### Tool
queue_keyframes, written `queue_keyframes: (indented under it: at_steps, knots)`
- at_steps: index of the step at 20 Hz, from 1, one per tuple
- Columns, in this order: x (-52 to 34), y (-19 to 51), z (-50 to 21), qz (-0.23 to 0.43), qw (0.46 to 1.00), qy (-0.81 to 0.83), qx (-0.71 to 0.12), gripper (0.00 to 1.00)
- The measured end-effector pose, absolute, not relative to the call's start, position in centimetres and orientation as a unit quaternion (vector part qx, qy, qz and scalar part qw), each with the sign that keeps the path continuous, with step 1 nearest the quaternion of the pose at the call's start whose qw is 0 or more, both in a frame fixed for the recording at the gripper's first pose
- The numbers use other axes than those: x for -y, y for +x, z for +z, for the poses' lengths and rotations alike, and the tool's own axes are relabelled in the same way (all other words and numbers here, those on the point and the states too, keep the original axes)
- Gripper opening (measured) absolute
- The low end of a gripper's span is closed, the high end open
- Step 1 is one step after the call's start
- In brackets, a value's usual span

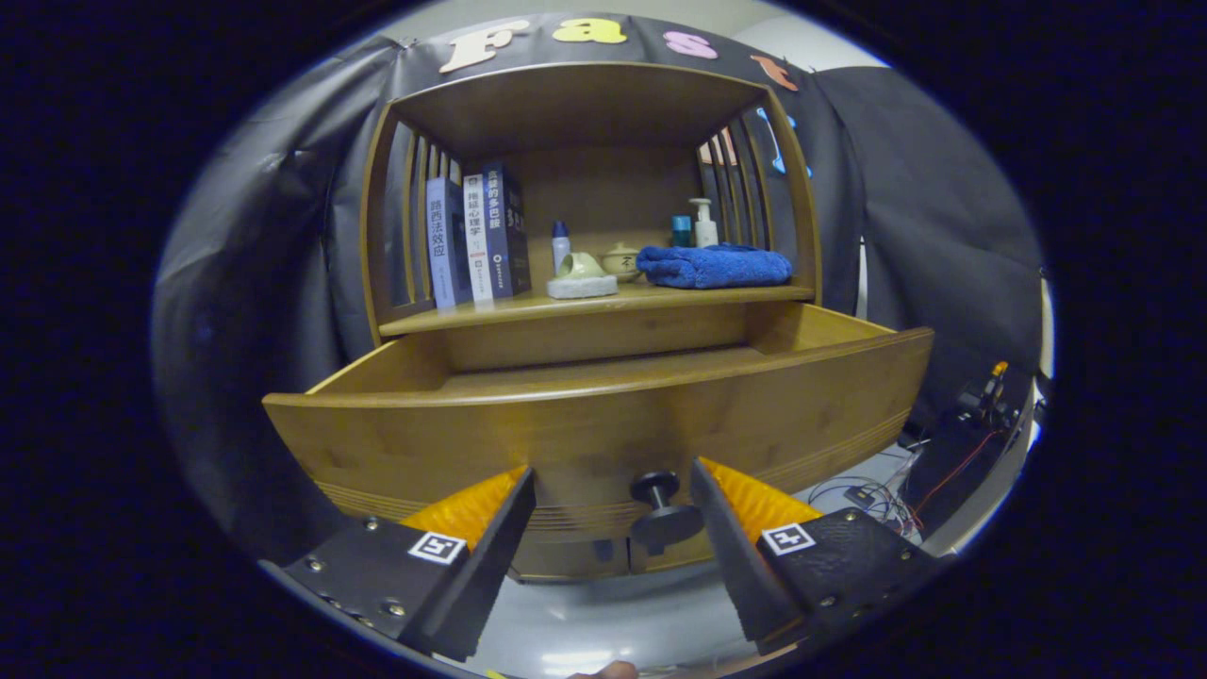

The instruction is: Pull open the drawer, take out the items inside it, and place them on the countertop above the cabinet.

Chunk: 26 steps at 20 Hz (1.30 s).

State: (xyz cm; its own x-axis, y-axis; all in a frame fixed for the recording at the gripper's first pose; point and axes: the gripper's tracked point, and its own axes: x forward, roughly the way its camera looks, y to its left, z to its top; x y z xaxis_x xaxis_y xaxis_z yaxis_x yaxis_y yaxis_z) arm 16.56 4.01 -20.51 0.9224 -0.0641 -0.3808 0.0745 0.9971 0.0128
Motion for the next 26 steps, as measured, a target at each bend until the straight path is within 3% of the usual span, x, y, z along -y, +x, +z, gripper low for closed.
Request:
queue_keyframes:
  at_steps: [26]
  knots:
    - [-5.1,25.8,-21.2,-0.036,0.975,0.018,-0.219,0.99]
